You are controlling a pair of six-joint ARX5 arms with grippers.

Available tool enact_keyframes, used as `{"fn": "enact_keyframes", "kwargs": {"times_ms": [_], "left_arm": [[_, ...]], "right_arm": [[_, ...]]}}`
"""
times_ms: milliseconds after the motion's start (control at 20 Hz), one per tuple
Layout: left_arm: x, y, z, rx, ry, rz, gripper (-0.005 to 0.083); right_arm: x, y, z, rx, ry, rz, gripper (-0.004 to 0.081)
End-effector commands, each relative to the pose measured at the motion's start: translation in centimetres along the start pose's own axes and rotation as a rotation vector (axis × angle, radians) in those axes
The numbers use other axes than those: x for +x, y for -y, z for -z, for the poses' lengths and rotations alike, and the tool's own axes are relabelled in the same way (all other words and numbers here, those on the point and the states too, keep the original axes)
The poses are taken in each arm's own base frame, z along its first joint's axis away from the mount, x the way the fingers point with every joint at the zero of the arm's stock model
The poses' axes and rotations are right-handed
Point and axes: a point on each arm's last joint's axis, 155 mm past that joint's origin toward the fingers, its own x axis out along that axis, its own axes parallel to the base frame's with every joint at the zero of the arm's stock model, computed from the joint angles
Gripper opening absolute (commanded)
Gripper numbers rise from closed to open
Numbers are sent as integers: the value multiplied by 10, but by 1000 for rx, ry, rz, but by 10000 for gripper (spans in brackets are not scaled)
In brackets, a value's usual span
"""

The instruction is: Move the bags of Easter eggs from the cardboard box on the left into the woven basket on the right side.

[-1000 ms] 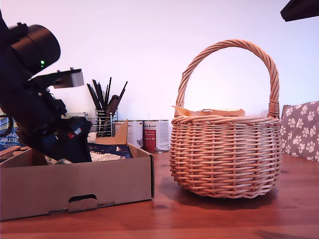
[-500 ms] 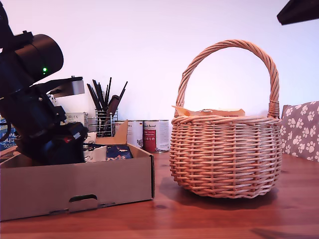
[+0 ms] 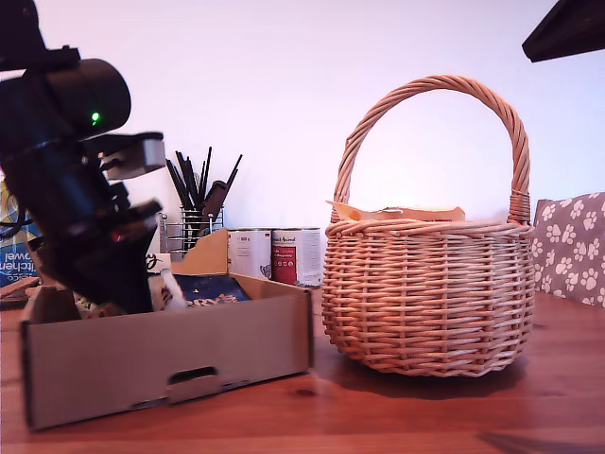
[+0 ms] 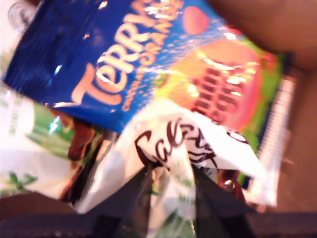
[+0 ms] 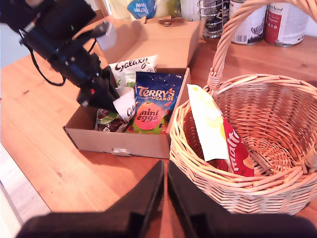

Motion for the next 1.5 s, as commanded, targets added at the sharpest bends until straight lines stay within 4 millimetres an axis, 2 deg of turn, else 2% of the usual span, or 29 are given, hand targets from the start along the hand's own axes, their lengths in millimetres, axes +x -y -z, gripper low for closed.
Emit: {"fn": "enact_keyframes", "kwargs": {"times_ms": [0,250,500,800,1100,1150,1250,1300,1350,1450], "left_arm": [[-11,6,-13,6,39,17,159],[-54,17,-41,43,173,25,159],[-81,32,-70,38,314,76,159],[-96,77,-114,60,488,198,159],[-128,145,-159,126,704,352,159],[-129,151,-162,140,722,338,159],[-116,139,-156,139,684,238,174],[-107,127,-148,125,638,185,212],[-99,116,-140,101,591,143,274],[-88,94,-124,115,516,58,509]], "right_arm": [[0,-1,-3,-4,6,-3,-13],[0,-1,-6,-9,18,-2,-13],[0,-1,-6,-9,19,-2,-13],[0,-1,-6,-9,19,-2,-13],[0,-1,-6,-9,19,-2,-13],[0,-1,-6,-9,19,-2,-13],[0,-1,-6,-9,18,-2,-13],[0,-1,-6,-9,18,-2,-13],[0,-1,-6,-9,18,-2,-13],[0,-1,-6,-9,19,-2,-13]]}}
